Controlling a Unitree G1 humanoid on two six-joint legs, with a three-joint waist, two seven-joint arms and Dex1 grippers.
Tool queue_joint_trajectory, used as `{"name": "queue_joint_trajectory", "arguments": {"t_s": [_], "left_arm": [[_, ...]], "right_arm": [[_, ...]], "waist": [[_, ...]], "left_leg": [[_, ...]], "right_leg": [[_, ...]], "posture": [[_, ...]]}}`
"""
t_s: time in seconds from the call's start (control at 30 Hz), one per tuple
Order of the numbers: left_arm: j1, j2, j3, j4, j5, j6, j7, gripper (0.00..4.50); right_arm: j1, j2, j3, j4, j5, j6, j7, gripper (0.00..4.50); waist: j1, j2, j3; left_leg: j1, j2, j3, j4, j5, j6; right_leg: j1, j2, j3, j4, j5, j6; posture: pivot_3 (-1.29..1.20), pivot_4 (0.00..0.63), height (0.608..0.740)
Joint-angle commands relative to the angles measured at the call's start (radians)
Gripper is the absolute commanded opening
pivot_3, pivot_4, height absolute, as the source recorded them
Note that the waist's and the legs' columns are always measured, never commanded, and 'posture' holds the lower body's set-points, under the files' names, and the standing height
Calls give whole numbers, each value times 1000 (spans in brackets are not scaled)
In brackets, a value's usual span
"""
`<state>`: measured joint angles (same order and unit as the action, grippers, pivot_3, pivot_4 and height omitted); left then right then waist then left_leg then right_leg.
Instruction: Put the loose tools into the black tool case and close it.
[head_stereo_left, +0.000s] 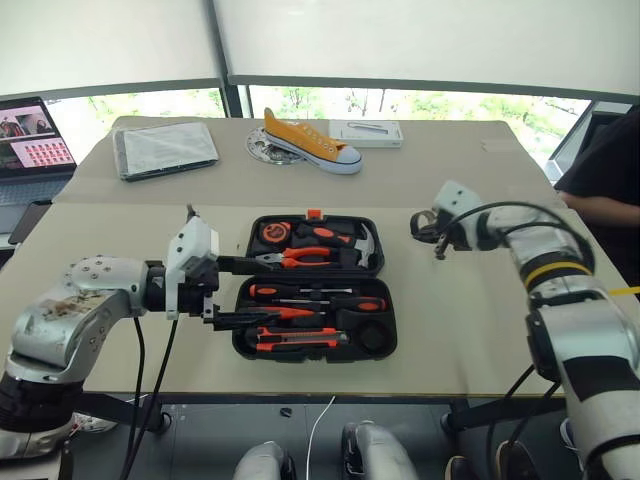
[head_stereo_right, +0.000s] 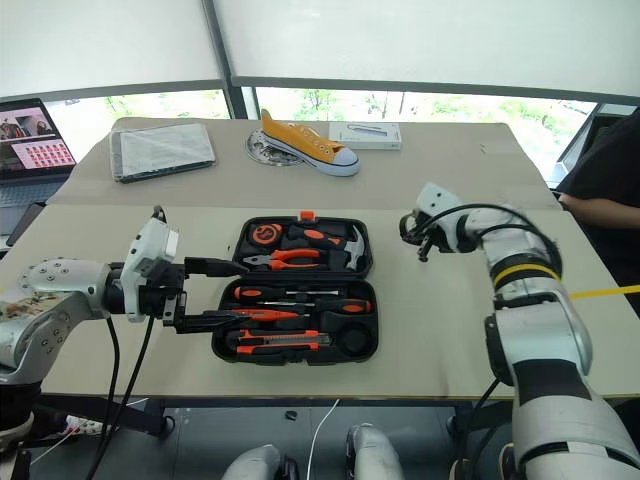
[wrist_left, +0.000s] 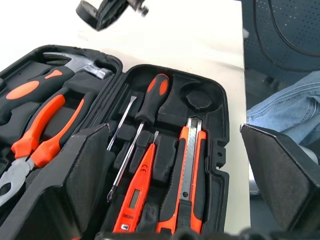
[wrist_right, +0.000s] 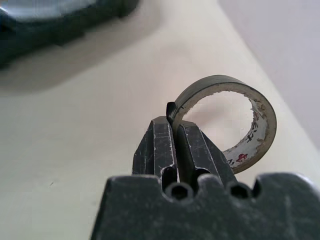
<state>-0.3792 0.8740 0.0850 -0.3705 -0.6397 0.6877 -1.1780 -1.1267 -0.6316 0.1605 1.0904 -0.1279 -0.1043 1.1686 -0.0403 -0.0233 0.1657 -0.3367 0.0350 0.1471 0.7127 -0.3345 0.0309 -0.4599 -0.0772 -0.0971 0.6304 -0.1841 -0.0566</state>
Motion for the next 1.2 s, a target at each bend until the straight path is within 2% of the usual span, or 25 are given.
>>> {"name": "queue_joint_trajectory", "arguments": {"t_s": [0.03,0.2,0.27,0.3,0.4,0.57,0.7,1.0,1.2], "left_arm": [[-34,23,-4,-51,-36,0,-27,4500],[-97,7,-51,-55,-68,11,-52,4500],[-111,15,-74,-68,-78,16,-87,4500],[-113,19,-86,-72,-79,13,-101,4500],[-121,16,-119,-60,-62,-9,-125,4500],[-152,2,-164,-15,-33,-30,-151,4500],[-146,10,-209,1,29,-90,-185,4500],[-160,-5,-216,35,63,-120,-189,4500],[-183,-16,-218,21,61,-90,-164,4500]], "right_arm": [[190,-95,-50,-532,209,248,257,13],[515,-237,-67,-1223,416,536,325,13],[576,-269,-69,-1355,445,586,309,13],[599,-281,-67,-1405,452,606,294,13],[659,-309,-46,-1517,444,620,257,13],[683,-306,-9,-1568,433,651,199,13],[634,-270,80,-1501,344,624,139,13],[645,-292,181,-1466,288,582,170,13],[666,-337,186,-1496,293,567,203,13]], "waist": [[4,0,0],[29,1,1],[31,1,1],[30,1,1],[30,1,1],[34,1,1],[33,0,1],[47,0,1],[53,0,1]], "left_leg": [[0,0,-1,0,0,0],[-1,0,-3,0,0,0],[-1,0,-3,0,0,0],[-1,-1,-3,0,0,0],[0,-1,-2,1,0,0],[0,-1,-2,0,0,1],[0,-2,-2,0,0,1],[-1,-2,-2,1,0,2],[-1,-3,-2,2,-1,4]], "right_leg": [[0,0,0,0,0,0],[0,0,0,0,0,0],[0,1,0,0,-1,1],[0,1,1,0,-4,7],[1,1,2,0,-5,8],[1,4,1,0,-5,8],[1,4,2,-1,-5,8],[1,4,1,-1,-5,8],[1,4,1,-2,-5,8]], "posture": [[0,150,733],[0,150,733],[0,150,733],[0,150,733],[0,150,733],[0,150,733],[0,150,733],[0,150,733],[0,150,733]]}}
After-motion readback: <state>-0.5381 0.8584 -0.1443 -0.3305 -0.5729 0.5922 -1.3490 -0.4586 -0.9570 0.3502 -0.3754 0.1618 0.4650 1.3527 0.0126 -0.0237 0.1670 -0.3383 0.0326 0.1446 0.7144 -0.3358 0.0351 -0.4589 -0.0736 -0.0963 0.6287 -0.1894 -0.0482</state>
